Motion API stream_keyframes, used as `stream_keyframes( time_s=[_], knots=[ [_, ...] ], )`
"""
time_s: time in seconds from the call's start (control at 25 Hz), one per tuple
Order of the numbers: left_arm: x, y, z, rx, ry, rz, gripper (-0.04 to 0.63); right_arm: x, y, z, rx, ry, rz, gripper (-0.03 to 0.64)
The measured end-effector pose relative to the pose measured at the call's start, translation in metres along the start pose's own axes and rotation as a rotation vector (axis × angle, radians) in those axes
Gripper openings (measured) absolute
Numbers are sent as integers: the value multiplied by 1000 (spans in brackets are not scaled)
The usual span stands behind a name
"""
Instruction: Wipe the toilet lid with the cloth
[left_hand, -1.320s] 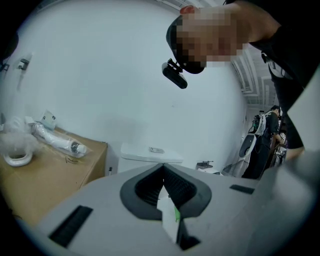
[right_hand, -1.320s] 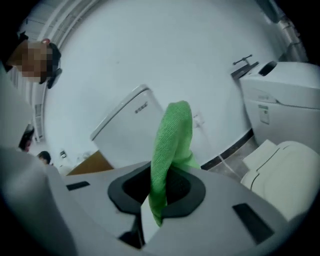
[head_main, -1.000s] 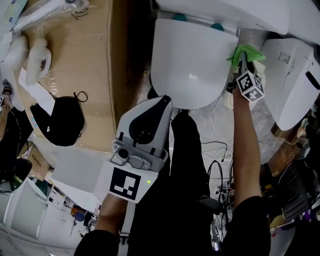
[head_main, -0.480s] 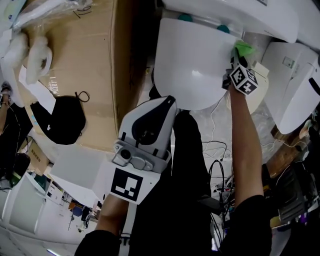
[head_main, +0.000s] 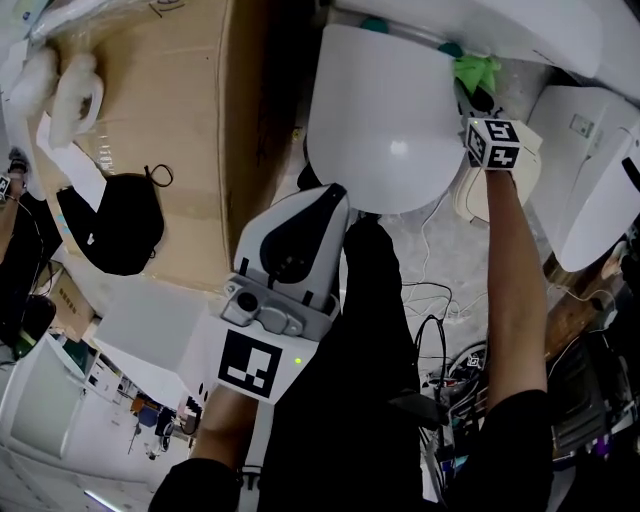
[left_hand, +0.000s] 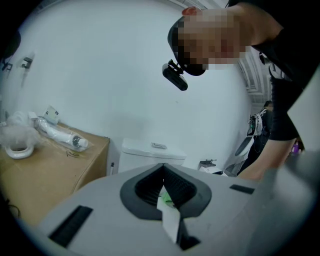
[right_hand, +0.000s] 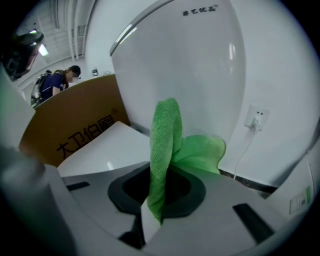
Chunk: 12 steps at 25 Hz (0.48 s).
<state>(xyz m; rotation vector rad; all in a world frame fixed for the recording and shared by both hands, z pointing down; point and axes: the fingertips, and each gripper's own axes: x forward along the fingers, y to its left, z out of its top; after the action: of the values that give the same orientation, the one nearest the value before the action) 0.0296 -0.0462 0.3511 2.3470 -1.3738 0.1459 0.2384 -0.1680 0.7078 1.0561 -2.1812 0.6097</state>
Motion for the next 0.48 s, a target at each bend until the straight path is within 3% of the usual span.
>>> stream_keyframes(
  time_s=[0.28,0.48],
  knots=[
    [-17,-31,-10,21,-6,9,6,-15,53,-32,-330,78,287,51],
    [-34,-49,-20,30,-7,32,6,-37,75,-67,-403,102,396,51]
  ],
)
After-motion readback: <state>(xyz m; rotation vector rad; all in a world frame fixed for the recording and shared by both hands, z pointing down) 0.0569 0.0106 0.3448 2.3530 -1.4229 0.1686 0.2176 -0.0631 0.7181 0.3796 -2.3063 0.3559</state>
